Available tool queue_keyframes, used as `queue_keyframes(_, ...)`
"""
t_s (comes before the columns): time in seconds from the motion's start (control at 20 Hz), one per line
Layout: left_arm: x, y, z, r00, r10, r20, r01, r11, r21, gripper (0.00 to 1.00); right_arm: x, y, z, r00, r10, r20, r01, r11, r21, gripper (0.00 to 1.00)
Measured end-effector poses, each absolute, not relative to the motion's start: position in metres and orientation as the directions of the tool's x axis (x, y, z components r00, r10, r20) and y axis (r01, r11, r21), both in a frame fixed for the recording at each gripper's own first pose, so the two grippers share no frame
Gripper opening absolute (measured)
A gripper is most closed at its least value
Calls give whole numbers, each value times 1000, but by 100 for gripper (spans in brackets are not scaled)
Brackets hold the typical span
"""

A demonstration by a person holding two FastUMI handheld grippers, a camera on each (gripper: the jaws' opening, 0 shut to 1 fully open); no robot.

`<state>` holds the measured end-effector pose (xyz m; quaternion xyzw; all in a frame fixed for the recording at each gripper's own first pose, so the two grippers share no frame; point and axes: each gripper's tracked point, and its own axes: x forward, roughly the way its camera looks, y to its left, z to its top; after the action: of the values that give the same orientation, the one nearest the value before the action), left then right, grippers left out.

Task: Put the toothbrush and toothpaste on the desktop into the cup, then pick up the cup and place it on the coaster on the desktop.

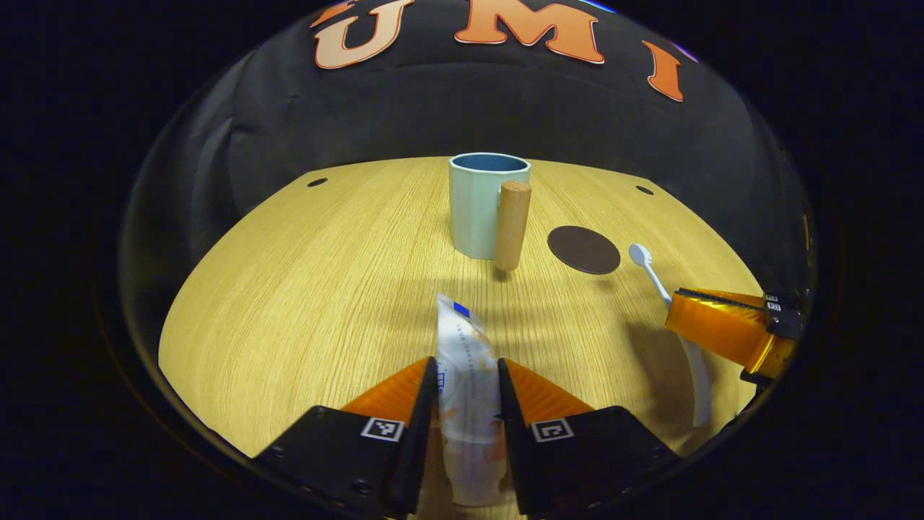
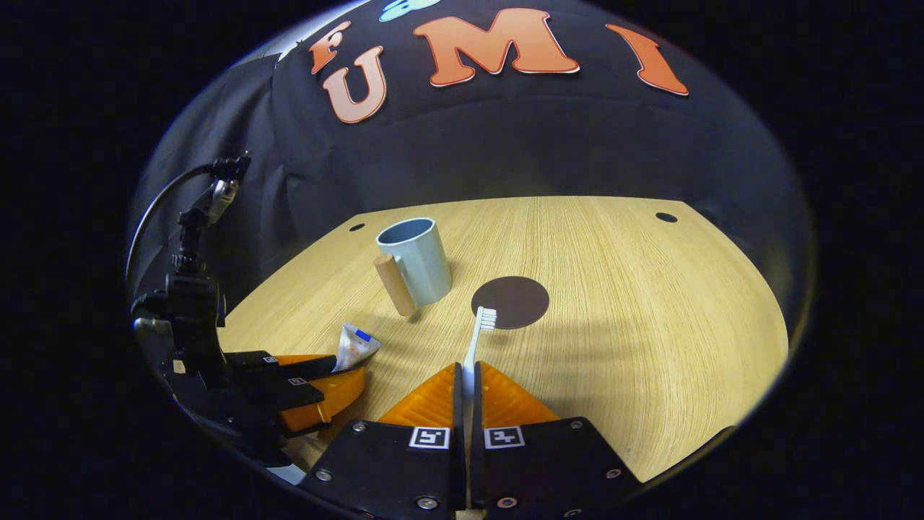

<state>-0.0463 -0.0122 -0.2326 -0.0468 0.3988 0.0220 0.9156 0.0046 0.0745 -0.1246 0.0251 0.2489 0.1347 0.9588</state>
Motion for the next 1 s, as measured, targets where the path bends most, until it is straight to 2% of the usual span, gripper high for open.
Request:
queue_keyframes(0.15, -43, -15, -234, 690, -17, -724, -84, 991, -103, 16, 6, 70, -119, 852, 262, -454, -237, 965, 112, 4)
queue_keyframes(0.5, -37, -36, -216, 743, -105, -661, -10, 986, -168, 13, 10, 61, -108, 869, 245, -430, -221, 970, 105, 3)
queue_keyframes(0.75, -23, -39, -180, 813, -127, -568, 38, 985, -167, 13, 15, 60, -96, 878, 242, -413, -226, 970, 88, 3)
queue_keyframes(0.8, -18, -39, -171, 824, -134, -551, 43, 984, -174, 17, 16, 60, -93, 881, 243, -405, -225, 970, 93, 3)
queue_keyframes(0.85, -14, -36, -163, 835, -133, -534, 48, 984, -169, 10, 16, 60, -91, 884, 243, -399, -224, 970, 96, 3)
queue_keyframes(1.0, -3, -30, -141, 864, -130, -486, 64, 987, -150, 10, 22, 56, -86, 892, 233, -388, -215, 973, 89, 3)
